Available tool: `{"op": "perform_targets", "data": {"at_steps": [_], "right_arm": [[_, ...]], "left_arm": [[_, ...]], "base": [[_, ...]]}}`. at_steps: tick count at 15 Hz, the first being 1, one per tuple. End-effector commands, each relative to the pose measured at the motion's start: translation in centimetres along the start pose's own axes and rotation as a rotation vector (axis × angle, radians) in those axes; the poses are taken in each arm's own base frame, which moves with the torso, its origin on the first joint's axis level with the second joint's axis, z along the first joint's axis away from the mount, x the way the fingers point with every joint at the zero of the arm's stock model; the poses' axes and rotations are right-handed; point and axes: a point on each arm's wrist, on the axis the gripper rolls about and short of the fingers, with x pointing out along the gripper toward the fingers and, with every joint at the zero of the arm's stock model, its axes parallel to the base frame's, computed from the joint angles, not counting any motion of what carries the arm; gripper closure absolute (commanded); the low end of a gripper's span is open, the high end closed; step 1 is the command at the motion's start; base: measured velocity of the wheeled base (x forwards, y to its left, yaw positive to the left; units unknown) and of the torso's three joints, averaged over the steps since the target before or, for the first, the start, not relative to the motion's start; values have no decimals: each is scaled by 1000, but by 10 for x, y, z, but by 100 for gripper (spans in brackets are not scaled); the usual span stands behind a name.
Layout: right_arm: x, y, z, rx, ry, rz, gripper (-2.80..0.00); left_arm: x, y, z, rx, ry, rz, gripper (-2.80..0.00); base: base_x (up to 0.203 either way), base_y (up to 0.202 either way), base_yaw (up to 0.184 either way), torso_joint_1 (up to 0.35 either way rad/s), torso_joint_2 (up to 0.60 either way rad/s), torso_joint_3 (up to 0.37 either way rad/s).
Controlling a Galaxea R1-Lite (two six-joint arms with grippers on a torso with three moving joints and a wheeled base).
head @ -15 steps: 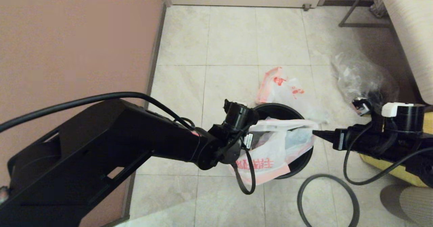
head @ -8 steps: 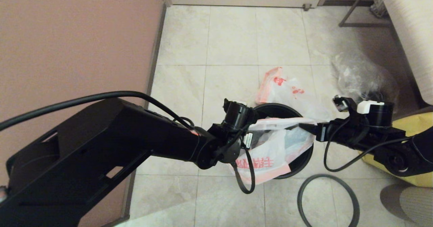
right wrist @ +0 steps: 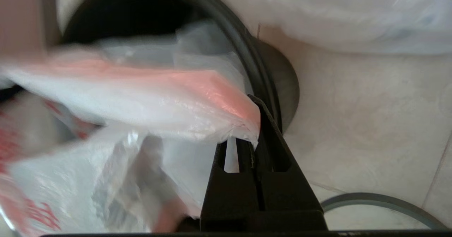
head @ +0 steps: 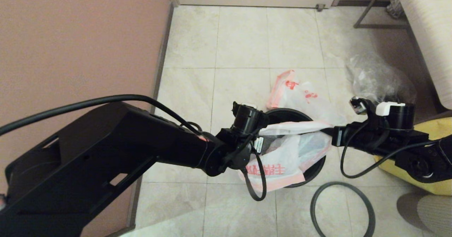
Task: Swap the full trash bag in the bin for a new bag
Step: Put the new garbage bag on the trash can
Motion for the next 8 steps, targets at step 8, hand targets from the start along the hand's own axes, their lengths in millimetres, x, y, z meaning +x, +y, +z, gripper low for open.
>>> {"op": "perform_targets", "data": {"at_steps": [8], "right_arm": [[-56,18,-20,119,201,-26,0]], "left_arm": [[-7,4,-11,14,32,3,0]], "base": [[0,0,0,0,0,0]]}}
